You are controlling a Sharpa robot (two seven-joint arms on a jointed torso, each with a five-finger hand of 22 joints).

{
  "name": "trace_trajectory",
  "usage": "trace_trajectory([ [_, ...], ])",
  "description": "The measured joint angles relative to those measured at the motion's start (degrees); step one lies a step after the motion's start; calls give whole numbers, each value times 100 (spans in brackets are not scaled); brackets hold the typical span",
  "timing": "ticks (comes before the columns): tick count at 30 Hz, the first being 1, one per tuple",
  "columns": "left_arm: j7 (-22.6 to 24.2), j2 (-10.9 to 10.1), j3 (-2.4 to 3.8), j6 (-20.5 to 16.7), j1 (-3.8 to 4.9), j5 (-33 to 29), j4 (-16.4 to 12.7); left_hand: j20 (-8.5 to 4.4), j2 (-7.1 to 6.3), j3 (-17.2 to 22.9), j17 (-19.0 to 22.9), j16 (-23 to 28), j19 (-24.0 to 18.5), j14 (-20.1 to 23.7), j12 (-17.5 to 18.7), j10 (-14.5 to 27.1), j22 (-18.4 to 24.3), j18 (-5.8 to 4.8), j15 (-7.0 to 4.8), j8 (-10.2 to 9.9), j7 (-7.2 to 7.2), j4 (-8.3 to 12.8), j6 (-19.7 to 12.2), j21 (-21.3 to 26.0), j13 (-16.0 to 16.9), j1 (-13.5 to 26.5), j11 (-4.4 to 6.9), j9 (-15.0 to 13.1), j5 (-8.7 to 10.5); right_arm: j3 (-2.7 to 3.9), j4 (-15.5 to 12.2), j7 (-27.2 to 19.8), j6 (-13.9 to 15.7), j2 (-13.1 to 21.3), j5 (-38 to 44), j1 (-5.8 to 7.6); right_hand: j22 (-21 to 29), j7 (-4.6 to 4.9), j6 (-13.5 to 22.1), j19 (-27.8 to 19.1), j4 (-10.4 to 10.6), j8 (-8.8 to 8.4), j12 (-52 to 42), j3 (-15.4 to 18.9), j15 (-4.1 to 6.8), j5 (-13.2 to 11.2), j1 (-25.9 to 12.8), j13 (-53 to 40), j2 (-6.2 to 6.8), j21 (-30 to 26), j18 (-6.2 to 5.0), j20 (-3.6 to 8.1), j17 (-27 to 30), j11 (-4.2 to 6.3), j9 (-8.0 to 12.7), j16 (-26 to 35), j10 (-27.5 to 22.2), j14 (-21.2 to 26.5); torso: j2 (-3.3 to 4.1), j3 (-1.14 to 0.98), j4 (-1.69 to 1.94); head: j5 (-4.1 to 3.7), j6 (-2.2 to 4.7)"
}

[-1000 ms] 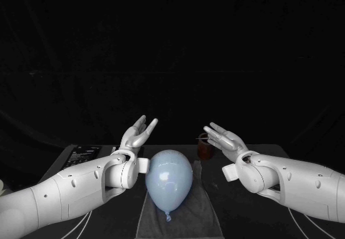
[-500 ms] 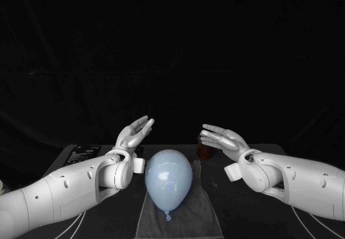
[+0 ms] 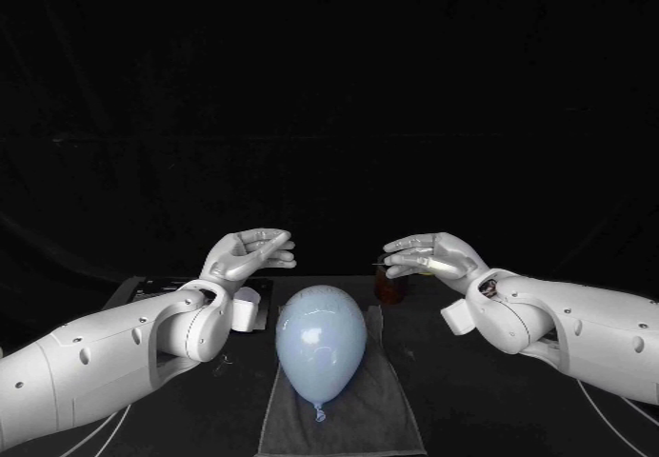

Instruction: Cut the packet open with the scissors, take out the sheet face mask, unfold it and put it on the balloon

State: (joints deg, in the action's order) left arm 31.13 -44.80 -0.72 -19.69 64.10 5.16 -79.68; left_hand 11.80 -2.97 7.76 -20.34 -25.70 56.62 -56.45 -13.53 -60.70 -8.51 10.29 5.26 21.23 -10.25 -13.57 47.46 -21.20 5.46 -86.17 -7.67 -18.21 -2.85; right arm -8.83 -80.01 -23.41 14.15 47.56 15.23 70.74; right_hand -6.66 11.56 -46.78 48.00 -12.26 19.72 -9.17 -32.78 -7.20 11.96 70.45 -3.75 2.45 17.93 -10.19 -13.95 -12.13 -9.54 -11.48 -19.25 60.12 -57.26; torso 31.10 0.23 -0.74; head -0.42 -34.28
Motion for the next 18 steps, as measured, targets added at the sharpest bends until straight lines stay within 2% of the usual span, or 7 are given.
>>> trace_trajectory([
  [3,-65,-151,1,153,24,129,-147,-53,-66,150,-106,-71,53,-194,0,-255,37,0,-77,4,69,-54,125,0,-2,-114,81,-16,0,1,9,83,-37,26,361,20,-134,25,-269,322,-57,78,0,-34,165,0,56,-21,48,267,1,179,-131,121,-59,-136,398,-415,0,7,-13,5,-3],
  [5,-102,-235,1,233,32,196,-233,-53,-126,242,-139,-39,53,-195,30,-303,69,0,-77,-8,84,-108,140,21,-27,-175,111,-16,0,-1,15,135,-67,52,583,41,-271,-9,-427,469,-118,90,2,46,272,0,137,-27,-7,517,0,325,-218,200,-91,-195,634,-690,-1,11,-23,6,-9],
  [7,-143,-321,1,329,44,260,-328,-53,-133,295,-145,29,53,-195,117,-303,93,0,-77,-76,84,-160,140,63,-69,-182,111,-12,0,-3,36,194,-106,87,846,78,-441,-38,-534,596,-123,86,83,164,342,0,164,-22,-34,797,0,412,-279,242,-98,-195,757,-913,-1,13,-32,7,-17],
  [10,-196,-426,1,462,70,334,-450,-24,-206,390,-142,206,63,-138,328,-205,175,0,-21,-229,23,-256,45,186,-146,-161,14,30,0,-3,68,276,-163,149,1182,142,-857,-49,-644,488,-151,-135,382,269,398,0,187,-6,-57,1409,22,537,-352,267,-88,-38,890,-1206,-1,12,-39,-5,-34],
  [12,-223,-490,1,542,97,368,-522,-5,-275,405,-136,264,144,-188,453,-129,214,-1,19,-320,0,-271,-40,222,-168,-91,-45,53,0,-3,93,330,-209,188,1366,193,-1008,-43,-656,472,-147,-208,475,286,419,0,186,-2,-56,1623,47,558,-380,276,-79,-17,900,-1322,-1,11,-39,-20,-41],
  [14,-249,-557,1,631,139,399,-603,-61,-319,405,-115,387,426,-215,592,-28,225,-3,22,-411,3,-271,-131,194,-169,-12,-76,71,0,-5,117,404,-269,237,1564,276,-1141,-42,-657,524,-147,-300,550,299,414,0,186,11,-56,1848,69,586,-387,252,-64,112,875,-1324,2,7,-39,-32,-50],
  [18,-286,-631,5,771,201,438,-719,-57,-324,428,-16,809,724,255,840,148,303,-3,123,-529,-11,-248,-207,203,-169,85,-166,75,0,-1,163,566,-364,350,1955,450,-1342,10,-536,669,-147,-503,569,299,346,0,83,22,47,2178,136,552,-344,173,-29,371,577,-1125,9,1,-35,-88,-62],
])
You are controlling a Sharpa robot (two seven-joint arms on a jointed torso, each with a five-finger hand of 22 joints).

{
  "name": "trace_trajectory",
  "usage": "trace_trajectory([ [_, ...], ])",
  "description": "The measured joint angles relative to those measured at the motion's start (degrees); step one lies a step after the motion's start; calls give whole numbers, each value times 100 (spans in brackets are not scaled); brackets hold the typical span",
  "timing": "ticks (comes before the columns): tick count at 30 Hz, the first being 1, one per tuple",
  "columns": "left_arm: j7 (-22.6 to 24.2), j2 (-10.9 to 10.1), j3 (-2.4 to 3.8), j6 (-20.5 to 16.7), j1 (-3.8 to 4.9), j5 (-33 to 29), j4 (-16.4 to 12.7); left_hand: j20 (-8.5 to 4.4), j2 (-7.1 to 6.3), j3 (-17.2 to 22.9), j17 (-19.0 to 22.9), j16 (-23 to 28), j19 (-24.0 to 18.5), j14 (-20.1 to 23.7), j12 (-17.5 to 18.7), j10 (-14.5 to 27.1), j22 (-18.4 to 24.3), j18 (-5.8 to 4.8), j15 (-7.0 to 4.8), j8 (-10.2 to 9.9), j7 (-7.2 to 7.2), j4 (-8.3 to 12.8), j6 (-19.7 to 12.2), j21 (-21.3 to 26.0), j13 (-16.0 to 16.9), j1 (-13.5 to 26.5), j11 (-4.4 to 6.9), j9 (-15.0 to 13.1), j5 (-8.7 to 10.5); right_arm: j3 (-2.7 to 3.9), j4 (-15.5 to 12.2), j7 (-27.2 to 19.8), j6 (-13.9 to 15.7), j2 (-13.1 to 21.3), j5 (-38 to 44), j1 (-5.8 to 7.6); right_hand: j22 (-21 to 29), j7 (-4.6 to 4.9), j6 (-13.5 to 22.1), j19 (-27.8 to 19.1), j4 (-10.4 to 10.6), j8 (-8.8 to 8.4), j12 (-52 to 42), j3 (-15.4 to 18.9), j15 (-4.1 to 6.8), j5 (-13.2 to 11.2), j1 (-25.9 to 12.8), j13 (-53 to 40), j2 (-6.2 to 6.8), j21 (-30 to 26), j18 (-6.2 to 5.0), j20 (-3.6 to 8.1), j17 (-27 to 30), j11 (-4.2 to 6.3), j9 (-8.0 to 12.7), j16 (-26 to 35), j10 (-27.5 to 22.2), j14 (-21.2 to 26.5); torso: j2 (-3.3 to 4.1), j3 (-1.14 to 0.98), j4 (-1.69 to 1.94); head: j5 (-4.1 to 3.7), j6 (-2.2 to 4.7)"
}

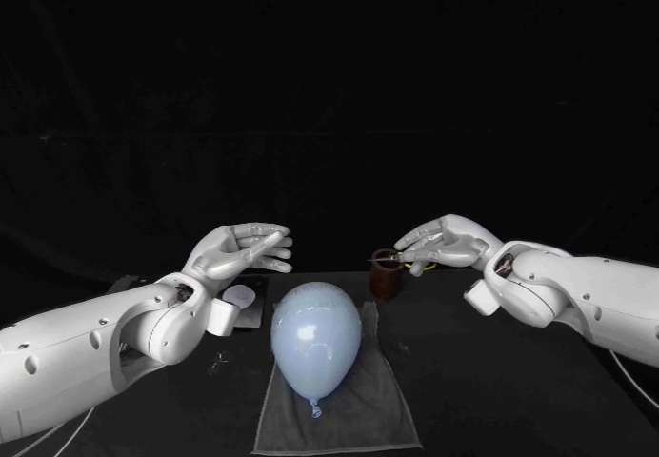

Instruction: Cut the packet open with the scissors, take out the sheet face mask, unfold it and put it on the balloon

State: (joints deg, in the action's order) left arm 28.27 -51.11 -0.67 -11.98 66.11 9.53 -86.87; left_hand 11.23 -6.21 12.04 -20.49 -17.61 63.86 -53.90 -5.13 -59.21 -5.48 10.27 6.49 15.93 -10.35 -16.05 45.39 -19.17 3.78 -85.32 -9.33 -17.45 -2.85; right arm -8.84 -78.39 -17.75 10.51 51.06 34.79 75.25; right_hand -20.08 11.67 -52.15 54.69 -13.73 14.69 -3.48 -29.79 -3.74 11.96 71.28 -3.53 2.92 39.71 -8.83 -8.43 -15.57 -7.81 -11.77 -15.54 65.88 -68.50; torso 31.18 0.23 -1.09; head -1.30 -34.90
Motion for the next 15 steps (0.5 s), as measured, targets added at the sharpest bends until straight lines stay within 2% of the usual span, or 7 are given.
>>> trace_trajectory([
  [6,-53,-27,-1,147,29,25,-166,78,-22,0,23,214,-126,201,115,98,134,-3,87,-88,-40,0,-79,238,0,68,-42,7,0,-1,-26,376,-95,171,785,247,-403,7,82,155,-162,-112,-164,127,-48,0,52,-89,239,654,-87,-55,-139,-24,-37,194,48,204,3,-7,1,-70,-23],
  [7,-61,-25,-1,162,30,26,-186,140,-21,0,51,329,-393,355,119,112,169,-3,152,-99,-40,0,-80,442,3,68,-56,6,0,0,-53,456,-107,191,918,269,-463,-72,-165,148,-184,98,-416,231,33,1,91,-218,277,746,-137,-62,-237,61,-151,94,377,122,3,-7,0,-77,-26],
  [8,-70,-19,-2,180,31,27,-207,225,-22,0,95,465,-663,542,119,128,185,-4,215,-100,-40,0,-80,641,5,68,-72,5,0,0,-105,569,-125,219,1099,290,-560,-144,-145,103,-162,580,-837,529,102,47,135,-562,280,883,-151,-15,-584,121,-500,-201,427,140,3,-7,-2,-86,-29],
  [9,-77,-12,-3,191,31,28,-219,299,-44,0,127,571,-853,672,119,127,186,-4,261,-101,-40,0,-80,787,8,91,-71,0,0,0,-147,657,-139,235,1236,302,-626,-163,68,45,-161,968,-1184,667,125,66,204,-867,218,960,-169,14,-869,187,-784,-423,315,276,2,-7,-3,-92,-32],
  [10,-82,-3,-3,202,32,28,-230,359,-22,0,148,637,-973,735,119,127,187,-4,285,-126,-40,0,-80,888,10,114,-71,-8,0,-1,-189,750,-150,249,1378,313,-667,-162,240,10,-178,1165,-1366,696,122,67,242,-1033,179,1013,-177,30,-1026,193,-931,-546,197,353,2,-6,-3,-97,-33],
  [13,-96,26,-4,227,34,28,-255,412,-23,-17,164,681,-1064,764,119,127,186,-6,315,-133,-40,17,-80,970,10,113,-71,-19,0,-5,-282,1028,-166,267,1779,339,-823,-65,666,14,-269,1249,-1430,461,111,-18,469,-1155,120,1256,-179,35,-1241,106,-1038,-675,-256,435,0,-6,-1,-116,-40],
  [15,-102,46,-4,237,35,28,-267,412,-22,-17,164,681,-1064,764,119,127,187,-6,315,-133,-40,17,-80,970,10,113,-71,-20,0,-9,-302,1182,-171,273,1950,349,-779,-28,929,-157,-255,1026,-1102,20,-20,-54,557,-959,170,1130,-176,5,-1121,-50,-945,-292,-688,788,-2,-5,1,-134,-47],
])
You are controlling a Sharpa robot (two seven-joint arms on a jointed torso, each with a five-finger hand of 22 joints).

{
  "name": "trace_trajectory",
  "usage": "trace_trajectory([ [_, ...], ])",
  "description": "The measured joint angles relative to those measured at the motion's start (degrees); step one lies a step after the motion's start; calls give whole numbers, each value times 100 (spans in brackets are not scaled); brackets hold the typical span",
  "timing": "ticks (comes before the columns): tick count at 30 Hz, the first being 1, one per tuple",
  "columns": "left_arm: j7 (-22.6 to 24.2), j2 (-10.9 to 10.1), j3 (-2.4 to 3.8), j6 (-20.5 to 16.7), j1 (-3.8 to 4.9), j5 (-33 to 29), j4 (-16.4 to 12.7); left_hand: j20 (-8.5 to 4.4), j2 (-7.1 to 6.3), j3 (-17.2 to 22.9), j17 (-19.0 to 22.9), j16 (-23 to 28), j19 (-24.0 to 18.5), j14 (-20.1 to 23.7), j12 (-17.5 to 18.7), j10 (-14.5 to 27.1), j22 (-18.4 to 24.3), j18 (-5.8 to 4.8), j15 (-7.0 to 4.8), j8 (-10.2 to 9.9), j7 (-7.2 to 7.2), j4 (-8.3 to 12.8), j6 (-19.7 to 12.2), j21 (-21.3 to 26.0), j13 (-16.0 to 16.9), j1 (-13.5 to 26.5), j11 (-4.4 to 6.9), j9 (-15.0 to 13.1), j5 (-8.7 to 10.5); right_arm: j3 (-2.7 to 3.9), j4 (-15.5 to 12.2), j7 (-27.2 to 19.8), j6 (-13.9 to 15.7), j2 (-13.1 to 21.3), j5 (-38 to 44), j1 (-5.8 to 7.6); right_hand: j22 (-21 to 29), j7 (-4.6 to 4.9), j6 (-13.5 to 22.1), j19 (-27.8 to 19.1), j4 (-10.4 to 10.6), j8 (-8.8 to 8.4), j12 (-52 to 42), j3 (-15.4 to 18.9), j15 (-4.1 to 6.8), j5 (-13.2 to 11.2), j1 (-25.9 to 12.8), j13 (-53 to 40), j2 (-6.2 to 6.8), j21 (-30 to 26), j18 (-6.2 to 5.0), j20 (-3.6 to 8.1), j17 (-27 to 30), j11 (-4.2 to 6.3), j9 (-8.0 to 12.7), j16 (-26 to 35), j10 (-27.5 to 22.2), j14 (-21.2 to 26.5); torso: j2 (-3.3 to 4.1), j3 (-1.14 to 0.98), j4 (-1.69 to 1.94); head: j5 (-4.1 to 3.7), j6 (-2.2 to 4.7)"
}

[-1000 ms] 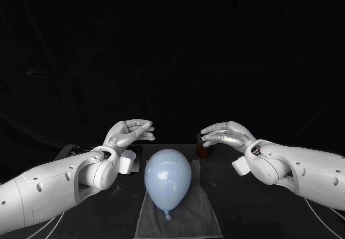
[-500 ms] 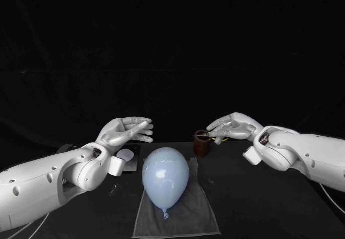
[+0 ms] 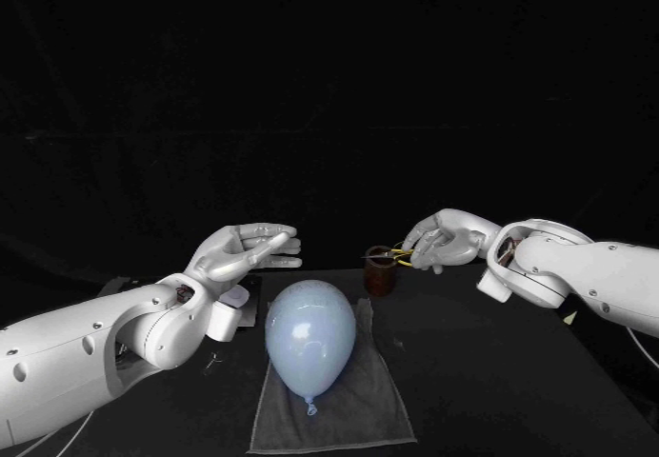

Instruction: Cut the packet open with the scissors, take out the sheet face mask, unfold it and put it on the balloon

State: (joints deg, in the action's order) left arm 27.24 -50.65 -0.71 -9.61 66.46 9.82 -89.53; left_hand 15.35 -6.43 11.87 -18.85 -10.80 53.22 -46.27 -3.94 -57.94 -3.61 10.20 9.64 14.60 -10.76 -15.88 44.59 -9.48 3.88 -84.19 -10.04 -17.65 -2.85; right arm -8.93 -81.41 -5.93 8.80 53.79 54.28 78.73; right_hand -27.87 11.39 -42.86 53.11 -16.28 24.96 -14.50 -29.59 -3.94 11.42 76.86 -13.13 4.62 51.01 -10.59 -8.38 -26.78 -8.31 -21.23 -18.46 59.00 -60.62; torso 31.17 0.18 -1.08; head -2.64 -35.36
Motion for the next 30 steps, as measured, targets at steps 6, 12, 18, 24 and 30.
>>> trace_trajectory([
  [6,-9,47,-1,13,1,-5,-17,0,0,16,1,0,0,0,0,20,0,-2,0,0,0,16,0,0,0,0,-20,0,0,-18,27,265,-4,2,19,15,1472,-48,132,-583,189,-452,691,-783,-340,68,-242,668,215,-2225,-9,-350,666,-172,137,955,-317,775,-1,5,14,-43,-19],
  [12,-11,77,-3,14,1,-3,-16,75,0,42,2,31,-75,0,0,20,0,-4,0,-21,-21,42,-20,87,0,0,-20,-7,0,-60,104,323,-7,-35,-442,7,1912,-14,-162,258,198,-602,876,-587,-176,68,-61,930,209,-2730,-3,-230,893,-102,78,841,216,-141,7,12,15,-65,-10],
  [18,-11,138,-8,-5,1,27,23,113,0,81,1,38,-154,-130,0,16,-3,-5,0,-44,-21,81,-20,161,-1,0,-64,-12,0,-96,168,245,56,-92,-1096,-14,1676,47,-403,576,322,-568,730,-97,-47,174,-141,876,166,-2319,97,-7,779,-15,43,760,574,-562,10,13,9,-71,-24],
  [24,-17,399,-72,-113,0,47,141,-25,42,135,-100,-135,203,-511,0,-35,-68,-9,-95,-54,-65,135,25,9,11,-43,-32,-47,0,-122,86,-339,281,-275,-2296,-119,2292,-6,-71,-234,690,-910,1035,-346,-468,335,-523,953,93,-3410,219,-352,1140,-276,113,1387,-103,286,5,5,3,-23,5],
  [30,-47,646,-104,-306,-19,32,240,-292,78,272,-326,-531,831,-1100,-1,-192,-179,-49,-269,-73,-93,156,139,-322,24,-79,66,-75,0,-121,5,-1127,659,-459,-3409,-141,2431,-14,9,-440,835,-1094,1035,-344,-557,243,-615,953,185,-4058,217,-625,1344,-345,111,1447,-337,375,2,2,-5,16,64],
])
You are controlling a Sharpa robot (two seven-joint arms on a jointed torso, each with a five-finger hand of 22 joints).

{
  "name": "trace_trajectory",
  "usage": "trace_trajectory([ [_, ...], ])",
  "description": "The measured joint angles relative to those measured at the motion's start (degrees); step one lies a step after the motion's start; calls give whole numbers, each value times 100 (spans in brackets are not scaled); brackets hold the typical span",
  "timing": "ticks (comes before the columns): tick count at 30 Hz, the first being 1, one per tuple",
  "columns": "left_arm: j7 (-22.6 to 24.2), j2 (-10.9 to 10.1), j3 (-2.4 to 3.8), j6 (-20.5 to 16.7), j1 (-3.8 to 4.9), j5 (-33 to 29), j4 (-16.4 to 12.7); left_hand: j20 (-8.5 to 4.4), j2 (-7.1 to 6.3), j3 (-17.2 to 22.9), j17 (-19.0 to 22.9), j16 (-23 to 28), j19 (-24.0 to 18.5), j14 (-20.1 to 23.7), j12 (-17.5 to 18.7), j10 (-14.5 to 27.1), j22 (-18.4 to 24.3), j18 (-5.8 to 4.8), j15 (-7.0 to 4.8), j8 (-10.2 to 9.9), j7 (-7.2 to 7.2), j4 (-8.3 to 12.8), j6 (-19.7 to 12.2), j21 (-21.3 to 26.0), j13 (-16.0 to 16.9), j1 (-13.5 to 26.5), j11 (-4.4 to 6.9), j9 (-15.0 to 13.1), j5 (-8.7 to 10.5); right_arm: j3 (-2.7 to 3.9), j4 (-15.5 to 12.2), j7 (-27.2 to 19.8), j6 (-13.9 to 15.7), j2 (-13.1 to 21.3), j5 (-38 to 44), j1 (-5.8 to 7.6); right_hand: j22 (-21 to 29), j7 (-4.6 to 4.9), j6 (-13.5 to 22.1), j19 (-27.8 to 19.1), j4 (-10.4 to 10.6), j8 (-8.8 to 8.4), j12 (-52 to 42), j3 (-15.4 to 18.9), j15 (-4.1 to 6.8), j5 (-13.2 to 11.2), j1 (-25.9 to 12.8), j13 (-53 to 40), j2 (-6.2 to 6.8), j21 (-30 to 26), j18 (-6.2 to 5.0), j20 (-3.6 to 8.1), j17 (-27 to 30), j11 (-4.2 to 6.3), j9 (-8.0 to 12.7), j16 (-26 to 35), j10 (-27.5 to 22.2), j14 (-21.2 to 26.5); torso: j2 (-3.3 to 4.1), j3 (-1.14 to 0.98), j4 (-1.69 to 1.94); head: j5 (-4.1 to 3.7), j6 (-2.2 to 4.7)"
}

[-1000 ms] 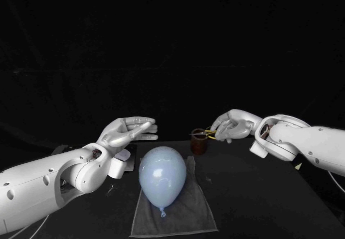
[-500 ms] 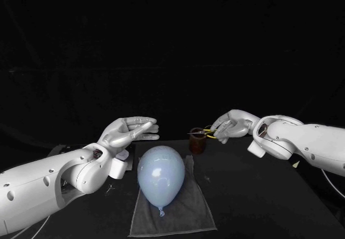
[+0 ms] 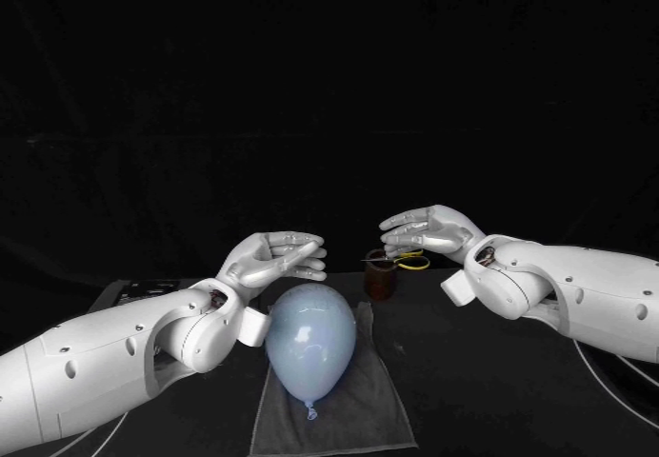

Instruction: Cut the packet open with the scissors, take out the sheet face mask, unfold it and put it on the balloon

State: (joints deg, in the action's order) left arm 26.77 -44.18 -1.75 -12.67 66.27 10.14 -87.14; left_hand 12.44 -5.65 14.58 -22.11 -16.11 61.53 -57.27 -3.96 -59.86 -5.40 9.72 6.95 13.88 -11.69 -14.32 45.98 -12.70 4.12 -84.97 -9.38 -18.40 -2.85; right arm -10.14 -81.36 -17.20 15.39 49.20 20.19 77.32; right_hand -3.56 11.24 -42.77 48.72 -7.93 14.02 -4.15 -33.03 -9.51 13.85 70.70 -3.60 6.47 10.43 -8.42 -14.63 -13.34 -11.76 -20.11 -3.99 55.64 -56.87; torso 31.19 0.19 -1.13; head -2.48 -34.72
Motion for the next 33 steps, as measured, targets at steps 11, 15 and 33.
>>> trace_trajectory([
  [11,-29,104,-10,-304,-12,-207,135,-220,-24,173,-468,-590,439,-375,-154,-374,-135,-7,-201,0,21,-46,183,-339,43,25,129,-31,0,1,-44,-572,200,-135,-815,-20,112,-49,467,-2241,490,-405,65,561,-285,-291,-391,19,98,-790,-25,-200,478,-162,120,35,-961,1325,-3,4,8,-16,15],
  [15,-20,104,-11,-301,-14,-313,187,26,-129,169,-419,-247,-367,166,-17,-206,113,-9,-34,-83,3,-145,103,159,1,215,28,-28,0,1,-53,-593,25,-140,-1107,-50,206,-196,1761,-3751,853,-867,157,1190,-667,-969,-612,114,51,-882,405,-221,971,119,719,182,-2923,3593,-4,7,12,-32,26],
  [33,-35,129,3,357,-16,-666,402,450,-663,-1004,429,242,-3706,2657,-677,3268,164,-619,775,-486,492,-272,-2059,718,166,483,-229,460,-27,-1,-29,-274,-734,-102,-1228,-126,-371,-238,795,-1335,2083,618,-1631,2194,-228,179,2046,-484,101,325,83,-167,229,-141,235,-1756,-1608,1807,0,7,4,-13,-4],
])
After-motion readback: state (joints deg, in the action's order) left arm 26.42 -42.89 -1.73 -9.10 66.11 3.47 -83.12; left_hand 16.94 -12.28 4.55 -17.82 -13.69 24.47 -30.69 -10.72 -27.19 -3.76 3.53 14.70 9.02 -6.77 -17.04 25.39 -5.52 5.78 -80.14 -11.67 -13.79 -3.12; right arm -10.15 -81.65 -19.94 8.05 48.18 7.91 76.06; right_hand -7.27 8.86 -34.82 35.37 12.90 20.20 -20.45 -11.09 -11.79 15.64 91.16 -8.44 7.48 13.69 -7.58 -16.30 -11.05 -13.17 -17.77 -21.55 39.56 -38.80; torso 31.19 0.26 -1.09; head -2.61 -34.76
